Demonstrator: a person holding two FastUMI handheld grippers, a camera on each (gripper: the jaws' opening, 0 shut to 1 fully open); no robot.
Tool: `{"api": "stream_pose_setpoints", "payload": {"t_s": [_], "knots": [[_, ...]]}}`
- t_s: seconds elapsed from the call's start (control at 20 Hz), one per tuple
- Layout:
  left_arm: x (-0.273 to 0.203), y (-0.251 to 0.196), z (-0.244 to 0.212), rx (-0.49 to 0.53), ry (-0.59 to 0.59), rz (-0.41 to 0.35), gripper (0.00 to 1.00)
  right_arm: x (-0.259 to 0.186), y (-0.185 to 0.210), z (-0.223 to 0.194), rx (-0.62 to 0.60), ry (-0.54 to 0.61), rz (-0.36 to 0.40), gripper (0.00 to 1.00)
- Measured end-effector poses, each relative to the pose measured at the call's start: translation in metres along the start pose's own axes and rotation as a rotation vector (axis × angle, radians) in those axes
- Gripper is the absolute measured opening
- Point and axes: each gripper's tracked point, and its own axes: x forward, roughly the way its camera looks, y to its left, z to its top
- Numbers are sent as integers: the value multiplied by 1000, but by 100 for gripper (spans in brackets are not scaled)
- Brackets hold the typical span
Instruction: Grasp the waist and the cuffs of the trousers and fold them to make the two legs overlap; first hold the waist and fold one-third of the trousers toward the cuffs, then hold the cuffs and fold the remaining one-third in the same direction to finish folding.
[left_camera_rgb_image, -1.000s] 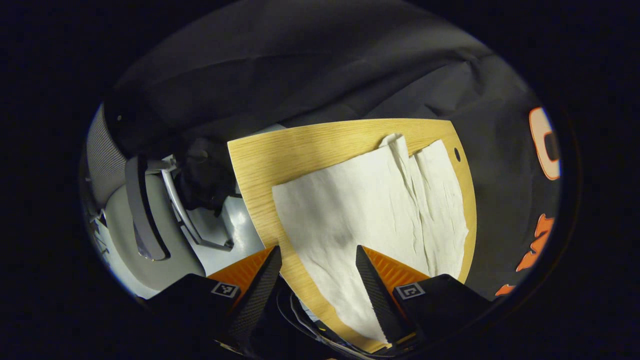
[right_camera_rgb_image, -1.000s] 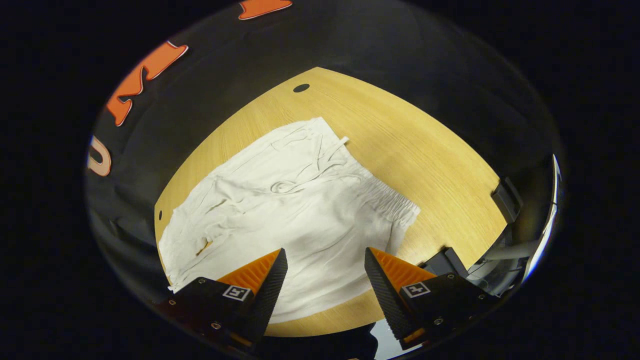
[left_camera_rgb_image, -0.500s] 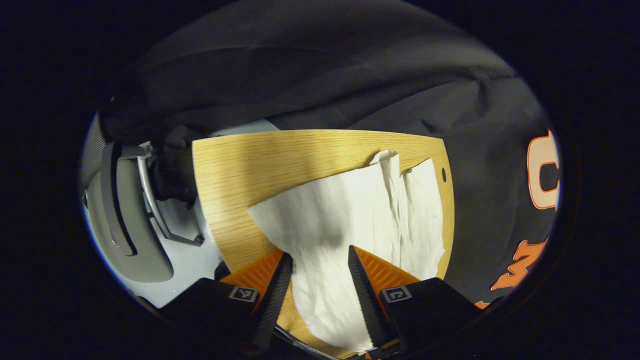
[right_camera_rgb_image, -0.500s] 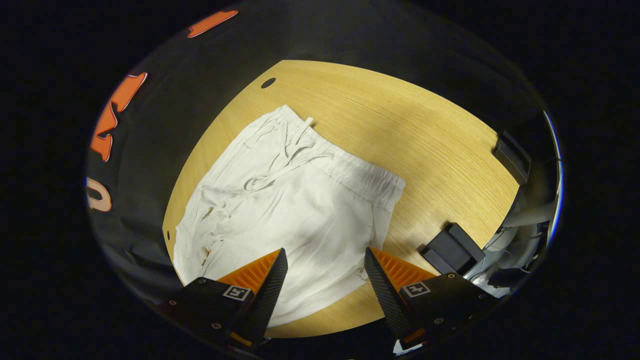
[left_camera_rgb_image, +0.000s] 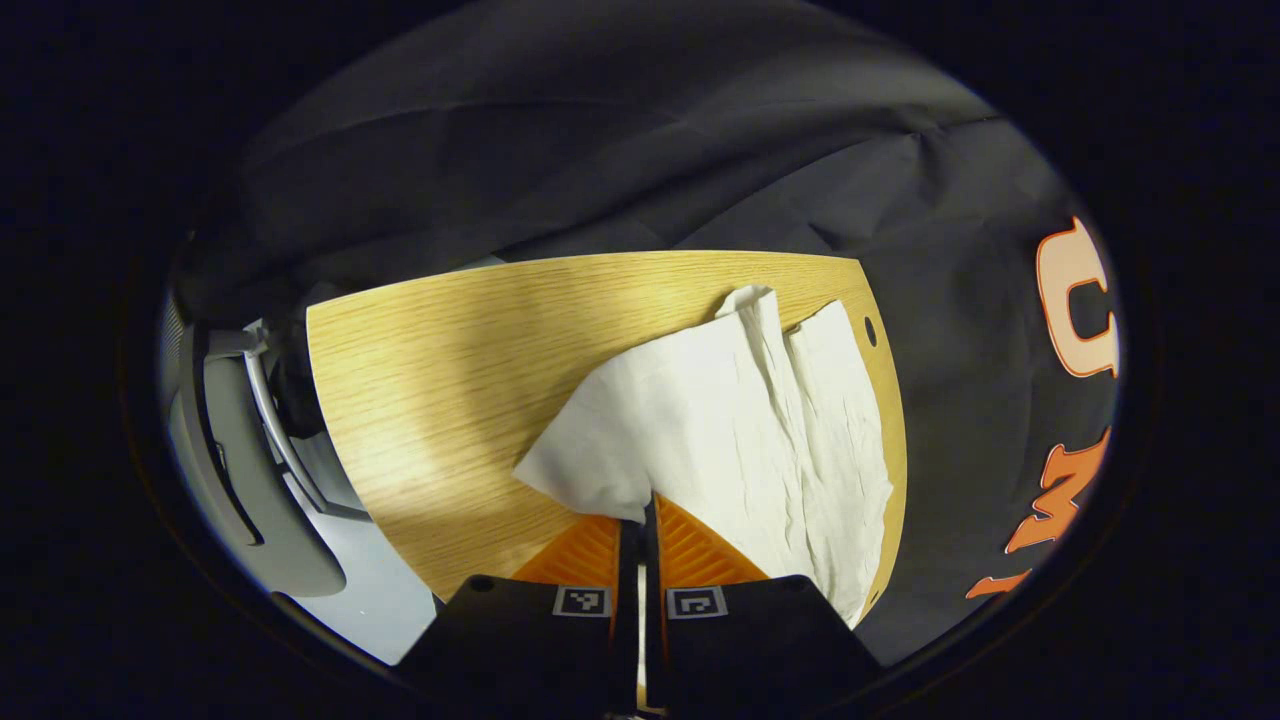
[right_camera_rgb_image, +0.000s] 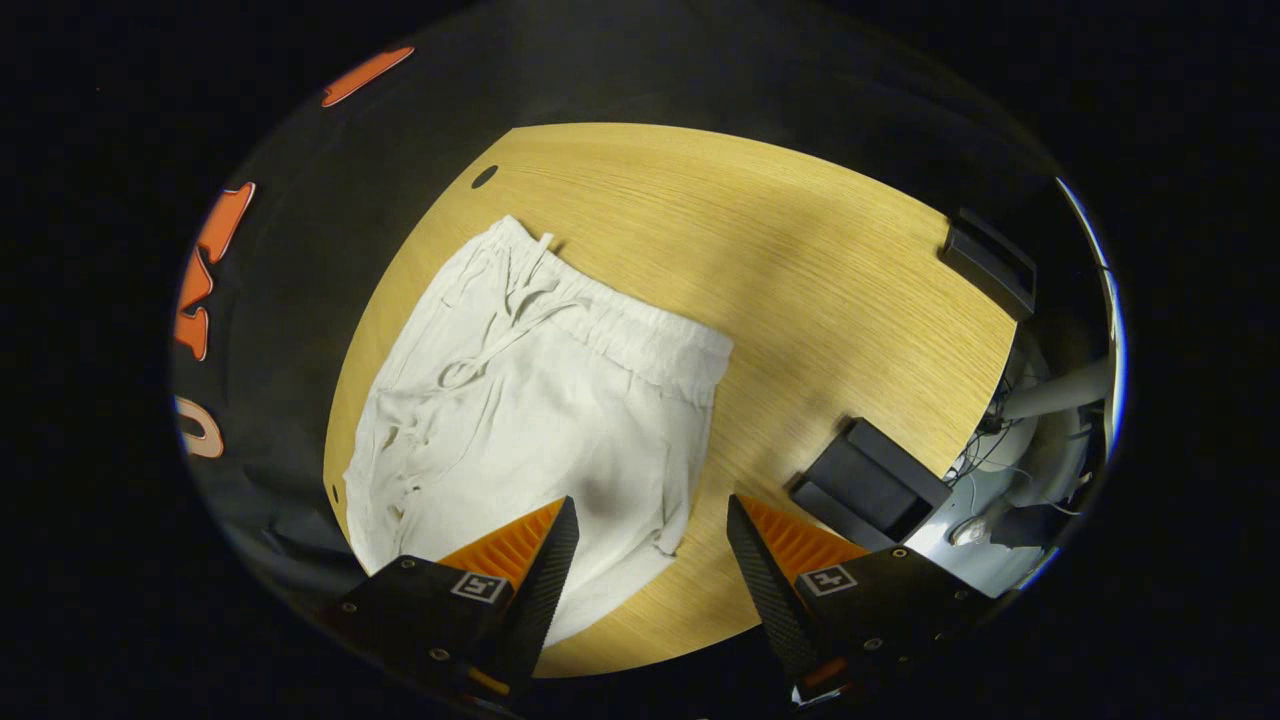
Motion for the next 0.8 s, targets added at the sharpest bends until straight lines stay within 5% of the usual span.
{"api": "stream_pose_setpoints", "payload": {"t_s": [0.35,0.6,0.75,0.8], "knots": [[-10,0,10,5,-23,15,6,26,2,27,67,-62,-19,86],[-27,-23,22,49,-42,-16,6,32,6,34,259,-58,27,16],[-34,-35,28,57,-51,-37,6,26,4,39,324,-50,64,0],[-37,-43,32,63,-58,-47,6,21,3,43,329,-61,73,3]]}}
